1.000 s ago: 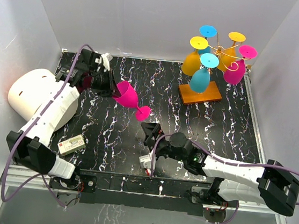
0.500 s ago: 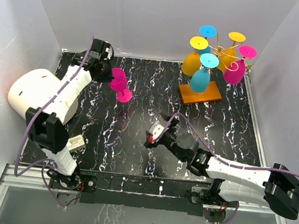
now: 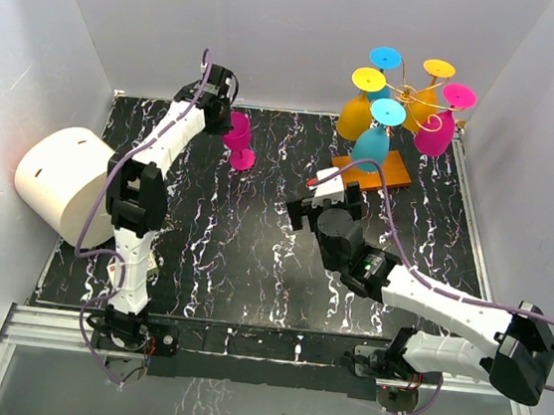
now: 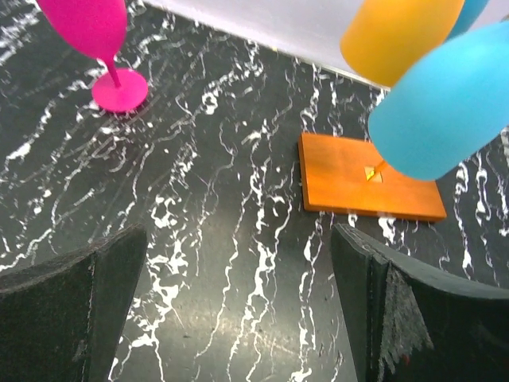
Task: Take the wine glass off the wine glass rack
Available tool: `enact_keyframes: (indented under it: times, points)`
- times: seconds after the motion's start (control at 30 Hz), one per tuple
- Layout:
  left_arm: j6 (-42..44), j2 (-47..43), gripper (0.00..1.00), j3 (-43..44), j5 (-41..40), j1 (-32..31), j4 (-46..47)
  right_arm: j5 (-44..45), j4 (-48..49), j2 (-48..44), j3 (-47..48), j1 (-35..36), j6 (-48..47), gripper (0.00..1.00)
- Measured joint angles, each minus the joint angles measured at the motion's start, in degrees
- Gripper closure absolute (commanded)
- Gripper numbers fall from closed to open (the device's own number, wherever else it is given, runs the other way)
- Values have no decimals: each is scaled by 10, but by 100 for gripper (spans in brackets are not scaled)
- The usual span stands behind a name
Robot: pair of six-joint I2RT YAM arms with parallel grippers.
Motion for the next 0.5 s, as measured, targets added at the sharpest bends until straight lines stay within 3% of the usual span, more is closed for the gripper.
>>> enact_keyframes:
  times: [0.13, 0.2, 0.37, 0.5]
  points:
    - [7, 45, 100, 56, -3, -1, 10, -38, -69, -6, 4, -37, 38, 2]
    - [14, 64, 95, 88, -10, -2, 8, -55, -86, -15, 4, -47, 51, 2]
    - [37, 111, 90, 174, -27, -11, 4, -84, -90, -42, 4, -54, 69, 2]
    - [49, 118, 87, 185, -35, -17, -2, -94, -90, -41, 4, -60, 73, 2]
